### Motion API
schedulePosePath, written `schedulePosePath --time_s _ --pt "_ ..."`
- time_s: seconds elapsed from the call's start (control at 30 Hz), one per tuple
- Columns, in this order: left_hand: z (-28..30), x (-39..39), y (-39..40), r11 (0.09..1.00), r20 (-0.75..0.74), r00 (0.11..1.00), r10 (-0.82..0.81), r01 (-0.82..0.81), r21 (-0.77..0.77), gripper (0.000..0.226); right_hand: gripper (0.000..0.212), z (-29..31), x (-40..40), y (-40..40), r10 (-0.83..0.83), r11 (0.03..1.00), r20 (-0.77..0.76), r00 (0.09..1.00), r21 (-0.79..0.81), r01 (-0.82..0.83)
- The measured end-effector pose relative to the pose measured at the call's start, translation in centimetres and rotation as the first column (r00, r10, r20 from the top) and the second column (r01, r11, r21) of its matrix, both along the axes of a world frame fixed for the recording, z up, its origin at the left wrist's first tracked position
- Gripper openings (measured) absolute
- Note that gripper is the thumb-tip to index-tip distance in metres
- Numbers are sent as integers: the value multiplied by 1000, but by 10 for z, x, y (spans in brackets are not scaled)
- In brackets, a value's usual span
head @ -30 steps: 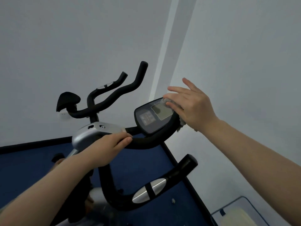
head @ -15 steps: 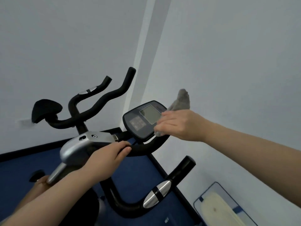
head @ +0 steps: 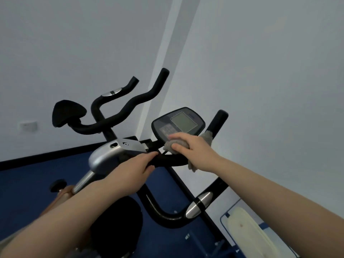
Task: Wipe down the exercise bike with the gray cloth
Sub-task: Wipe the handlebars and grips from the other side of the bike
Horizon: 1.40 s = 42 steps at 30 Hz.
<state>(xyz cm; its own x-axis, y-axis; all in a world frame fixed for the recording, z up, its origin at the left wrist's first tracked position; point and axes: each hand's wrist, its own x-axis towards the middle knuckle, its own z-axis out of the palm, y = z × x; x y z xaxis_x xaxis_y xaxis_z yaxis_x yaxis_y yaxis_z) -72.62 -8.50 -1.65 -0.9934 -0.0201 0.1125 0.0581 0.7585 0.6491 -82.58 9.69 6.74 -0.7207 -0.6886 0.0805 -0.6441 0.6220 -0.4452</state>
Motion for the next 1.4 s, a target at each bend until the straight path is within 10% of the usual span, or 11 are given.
schedulePosePath --time_s 0.13,0.33,0.5,0.67,0.83,1.03,1.17,1.3,1.4 --pt "-5 16 -9 1000 -13 1000 -8 8 -14 56 54 -8 -8 21 117 915 -528 841 388 116" --pt "-7 25 -8 995 -95 991 92 -96 -38 51 45 -45 25 -23 -127 930 -600 790 206 305" --pt "-5 30 -9 989 -156 977 146 -150 -14 31 36 -18 20 -10 -82 954 -355 931 242 176" --pt "-7 32 -9 966 -167 956 243 -254 -47 33 41 -46 38 -42 -118 910 -602 789 253 329" --pt "-5 37 -8 942 -147 934 325 -334 -39 34 37 -27 21 -12 28 958 -360 932 276 77" --pt "-4 42 -7 911 -115 908 402 -410 -52 33 41 -54 42 -39 -6 948 -543 840 263 177" --pt "-22 64 -7 889 -95 887 453 -440 128 27 42 -30 18 -14 36 976 -241 970 219 18" --pt "-34 76 -2 816 -54 851 522 -479 324 26 43 -56 44 -44 63 954 -507 859 284 98" --pt "-35 78 -1 798 -51 841 539 -490 351 25 40 -35 29 -31 165 950 -287 943 303 -74"
